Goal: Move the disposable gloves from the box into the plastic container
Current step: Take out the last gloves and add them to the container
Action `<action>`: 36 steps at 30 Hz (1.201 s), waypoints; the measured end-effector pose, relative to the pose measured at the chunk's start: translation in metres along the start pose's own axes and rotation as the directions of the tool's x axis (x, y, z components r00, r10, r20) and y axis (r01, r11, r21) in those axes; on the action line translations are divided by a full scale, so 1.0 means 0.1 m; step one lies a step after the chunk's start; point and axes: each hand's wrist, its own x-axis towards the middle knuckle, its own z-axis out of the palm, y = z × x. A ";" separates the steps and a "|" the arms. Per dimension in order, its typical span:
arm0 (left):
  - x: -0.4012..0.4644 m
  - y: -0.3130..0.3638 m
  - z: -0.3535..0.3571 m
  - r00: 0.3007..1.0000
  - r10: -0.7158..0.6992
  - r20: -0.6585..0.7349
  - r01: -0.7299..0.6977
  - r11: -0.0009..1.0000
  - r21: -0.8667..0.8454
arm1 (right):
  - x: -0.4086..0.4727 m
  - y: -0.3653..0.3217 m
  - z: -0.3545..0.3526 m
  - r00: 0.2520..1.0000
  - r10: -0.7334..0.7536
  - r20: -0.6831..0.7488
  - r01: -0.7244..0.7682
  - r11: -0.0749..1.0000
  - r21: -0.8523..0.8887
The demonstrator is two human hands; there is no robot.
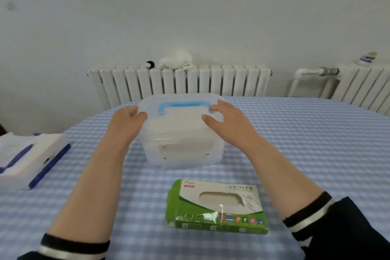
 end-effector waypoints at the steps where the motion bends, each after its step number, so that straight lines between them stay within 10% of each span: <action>1: 0.00 -0.01 -0.01 1.000 -0.007 -0.004 0.007 0.999 -0.051 | 0.01 0.00 0.00 1.000 -0.002 0.000 0.002 1.000 -0.004; 24: 0.21 -0.19 0.09 0.999 -0.012 0.033 0.018 0.982 -0.189 | 0.33 0.06 -0.21 0.992 0.122 0.020 -0.124 0.980 0.155; 36: 0.26 -0.29 0.11 0.991 -0.086 0.103 0.128 0.839 -0.529 | 0.70 0.06 -0.30 0.981 0.118 0.156 -0.104 0.990 -0.097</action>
